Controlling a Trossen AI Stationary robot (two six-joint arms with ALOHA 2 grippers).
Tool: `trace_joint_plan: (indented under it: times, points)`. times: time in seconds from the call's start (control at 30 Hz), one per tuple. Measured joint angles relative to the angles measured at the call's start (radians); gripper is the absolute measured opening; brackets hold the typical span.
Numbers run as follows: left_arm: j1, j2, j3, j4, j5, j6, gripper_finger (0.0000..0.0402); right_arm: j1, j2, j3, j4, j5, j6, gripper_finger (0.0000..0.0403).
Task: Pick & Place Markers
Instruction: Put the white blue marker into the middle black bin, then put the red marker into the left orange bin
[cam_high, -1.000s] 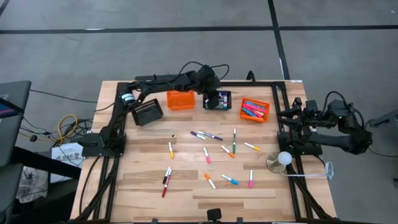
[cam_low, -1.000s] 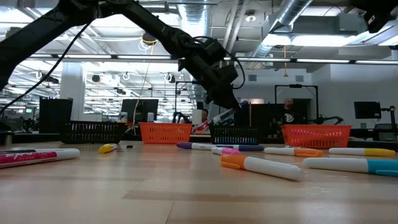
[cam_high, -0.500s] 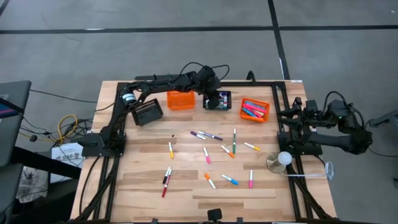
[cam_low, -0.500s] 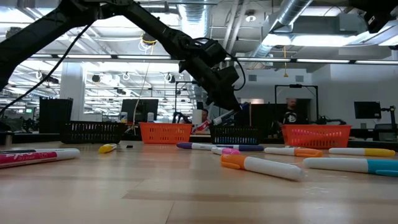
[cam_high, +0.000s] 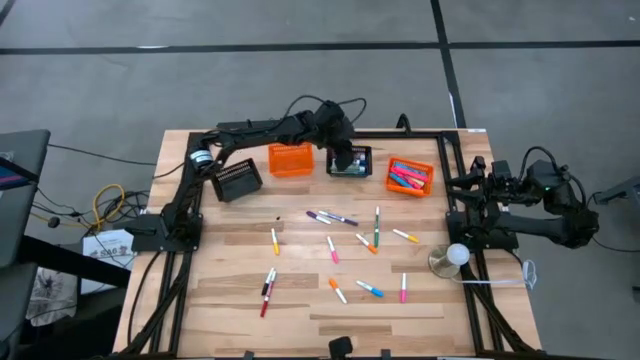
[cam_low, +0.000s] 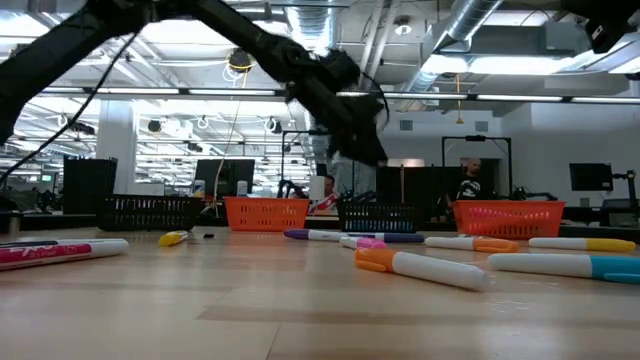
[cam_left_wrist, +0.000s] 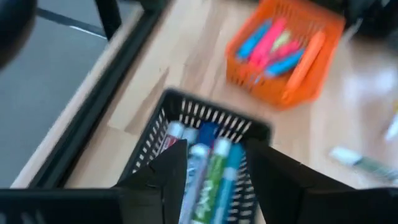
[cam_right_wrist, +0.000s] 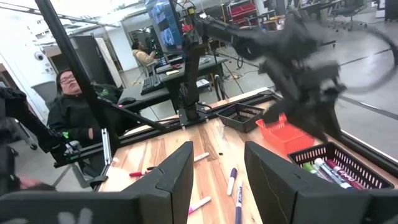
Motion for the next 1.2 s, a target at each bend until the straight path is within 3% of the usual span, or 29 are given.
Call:
trace_joint_plan:
  times: [0.2,0.4,0.57,0.8,0.93,1.2]
  points:
    - [-0.031,-0.181,-0.034,-0.096,0.056,-0.207,0.0159,0.0,0.0,0.0,0.0,-0.001,0.0,0.0133]
    - [-0.154,-0.412,-0.29,-0.109,0.021,-0.198,0.0161,0.0,0.0,0.0,-0.003,-0.001,-0.001,0.0133]
    - [-0.29,-0.621,-0.558,-0.086,-0.088,-0.348,0.0159,0.0,0.0,0.0,-0.038,-0.001,-0.002,0.0133]
    - [-0.516,-0.863,-0.864,-0.002,-0.274,-0.735,0.0159,0.0,0.0,0.0,-0.07,-0.001,-0.002,0.0133]
    - [-0.678,-0.91,-0.946,0.027,-0.358,-0.94,0.0159,0.0,0.0,0.0,-0.07,-0.001,-0.001,0.0133]
    - [-0.934,-0.863,-0.961,0.048,-0.511,-1.211,0.016,0.0,0.0,0.0,-0.07,-0.001,0.001,0.0133]
